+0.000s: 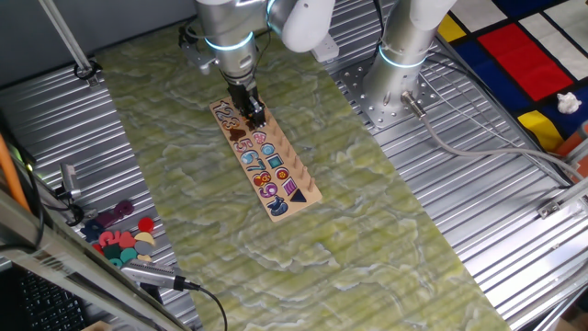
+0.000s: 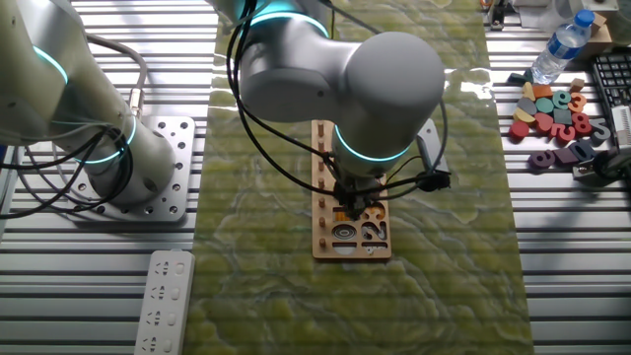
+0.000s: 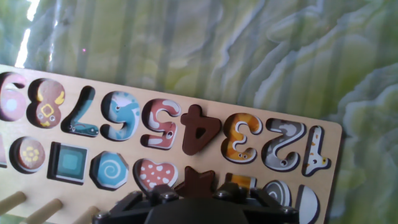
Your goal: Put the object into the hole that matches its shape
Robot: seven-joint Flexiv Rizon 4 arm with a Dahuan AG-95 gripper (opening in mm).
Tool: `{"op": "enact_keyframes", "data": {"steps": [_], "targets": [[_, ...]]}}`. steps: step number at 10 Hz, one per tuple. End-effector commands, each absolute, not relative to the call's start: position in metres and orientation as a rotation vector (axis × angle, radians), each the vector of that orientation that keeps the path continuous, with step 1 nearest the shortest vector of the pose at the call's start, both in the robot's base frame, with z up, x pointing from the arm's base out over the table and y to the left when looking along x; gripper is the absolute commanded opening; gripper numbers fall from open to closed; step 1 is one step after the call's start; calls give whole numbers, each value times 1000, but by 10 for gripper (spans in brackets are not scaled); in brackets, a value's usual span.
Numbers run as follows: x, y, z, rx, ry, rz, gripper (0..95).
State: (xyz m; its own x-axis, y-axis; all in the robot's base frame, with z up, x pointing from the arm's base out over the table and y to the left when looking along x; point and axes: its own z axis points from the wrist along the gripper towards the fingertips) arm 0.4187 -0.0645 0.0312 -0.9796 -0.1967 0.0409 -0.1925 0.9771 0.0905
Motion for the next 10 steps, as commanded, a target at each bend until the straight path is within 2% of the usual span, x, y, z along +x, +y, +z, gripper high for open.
{"op": "enact_keyframes", "data": {"steps": [1,2,3,6,10], "targets": [[435,-66,50,238,-3099,-120,190],[445,-65,59,225,-3109,-119,190],[453,-62,64,202,-3122,-118,0],[501,-20,81,153,-3149,-97,0],[537,58,75,98,-3158,-12,0]]}}
